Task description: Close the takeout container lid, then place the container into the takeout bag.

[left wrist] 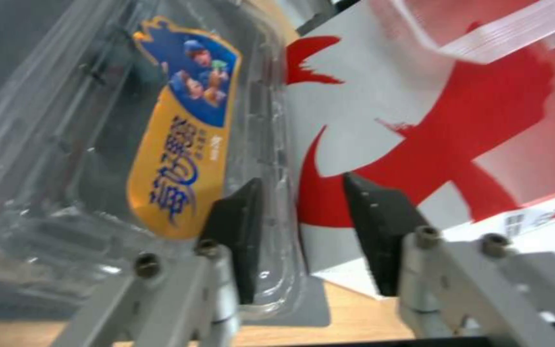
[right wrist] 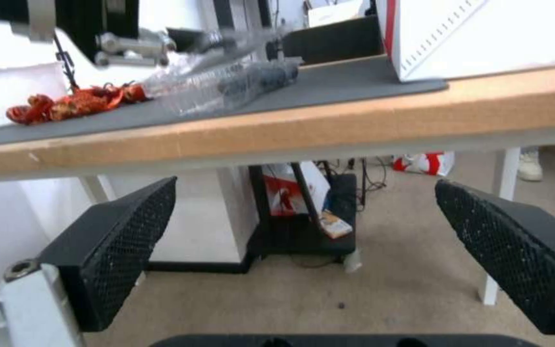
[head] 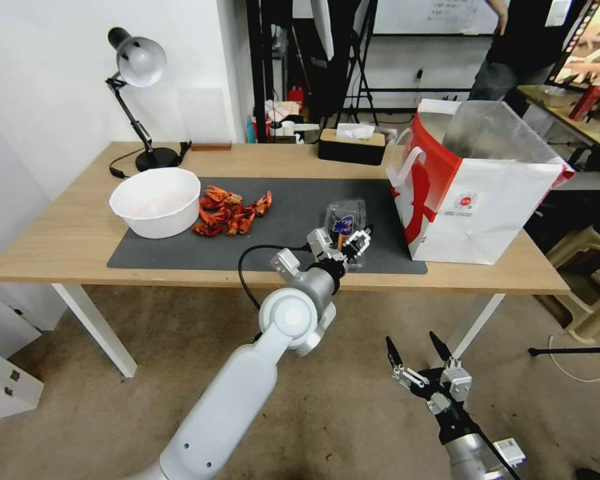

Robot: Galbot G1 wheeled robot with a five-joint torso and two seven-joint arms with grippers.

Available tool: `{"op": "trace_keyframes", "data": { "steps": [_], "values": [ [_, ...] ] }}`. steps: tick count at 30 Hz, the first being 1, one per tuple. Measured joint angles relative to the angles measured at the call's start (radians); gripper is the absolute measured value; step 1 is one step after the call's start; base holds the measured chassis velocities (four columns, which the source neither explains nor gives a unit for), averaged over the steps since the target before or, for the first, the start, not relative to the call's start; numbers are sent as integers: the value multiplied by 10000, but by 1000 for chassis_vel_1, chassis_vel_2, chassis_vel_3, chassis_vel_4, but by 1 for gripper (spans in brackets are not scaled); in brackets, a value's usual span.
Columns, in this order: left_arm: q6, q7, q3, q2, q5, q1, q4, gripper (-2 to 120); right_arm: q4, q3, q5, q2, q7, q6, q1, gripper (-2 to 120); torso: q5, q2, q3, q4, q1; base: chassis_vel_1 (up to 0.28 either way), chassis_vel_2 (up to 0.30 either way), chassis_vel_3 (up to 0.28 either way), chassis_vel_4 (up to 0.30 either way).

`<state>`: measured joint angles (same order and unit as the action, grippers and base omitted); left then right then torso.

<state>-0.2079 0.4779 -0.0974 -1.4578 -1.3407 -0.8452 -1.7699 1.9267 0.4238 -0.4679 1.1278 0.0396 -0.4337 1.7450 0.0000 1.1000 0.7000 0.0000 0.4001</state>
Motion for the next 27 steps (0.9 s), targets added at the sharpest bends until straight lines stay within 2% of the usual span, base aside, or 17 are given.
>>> {"op": "trace_keyframes", "data": {
  "steps": [4,5,8,9,12,13,17,18,21,22,25,27],
  "values": [
    [-176,365,-5,19,46,14,0,17,300,195,-376,-69,226,186,-43,100,0,0,0,-1,0,0,0,0,0],
    [-176,365,-5,19,46,14,0,17,300,195,-376,-69,226,186,-43,100,0,0,0,-1,0,0,0,0,0],
    [-226,550,-5,61,120,8,3,3,858,685,-1356,-255,775,852,-269,100,-1,0,0,-1,0,0,0,0,0],
    [-226,550,-5,61,120,8,3,3,858,685,-1356,-255,775,852,-269,100,-1,0,0,-1,0,0,0,0,0],
    [-215,648,2,90,179,-11,21,0,1409,1267,-2904,-609,1034,1881,-898,100,-1,0,0,-1,0,0,0,0,0],
    [-215,648,2,90,179,-11,21,0,1409,1267,-2904,-609,1034,1881,-898,100,-1,0,0,-1,0,0,0,0,0],
    [-193,665,17,158,190,-53,-20,0,1955,1716,-5742,-1052,-75,3381,-2249,100,0,-1,1,1,0,0,0,0,0],
    [-193,665,17,158,190,-53,-20,0,1955,1716,-5742,-1052,-75,3381,-2249,100,0,-1,1,1,0,0,0,0,0],
    [-164,665,13,160,192,-53,-31,0,2102,1786,-8021,-1415,-1272,4970,-3503,100,0,0,1,1,0,0,0,0,0],
    [-164,665,13,160,192,-53,-31,0,2102,1786,-8021,-1415,-1272,4970,-3503,100,0,0,1,1,0,0,0,0,0],
    [-145,666,4,173,191,-24,-11,0,1790,1346,-9531,-1730,-2375,6601,-4892,100,1,-1,1,-2,-2,0,0,0,0],
    [-141,666,0,186,191,-16,-10,0,1676,1211,-9662,-1773,-2556,6855,-5165,100,2,-1,1,1,-2,0,0,0,0]
  ]
}}
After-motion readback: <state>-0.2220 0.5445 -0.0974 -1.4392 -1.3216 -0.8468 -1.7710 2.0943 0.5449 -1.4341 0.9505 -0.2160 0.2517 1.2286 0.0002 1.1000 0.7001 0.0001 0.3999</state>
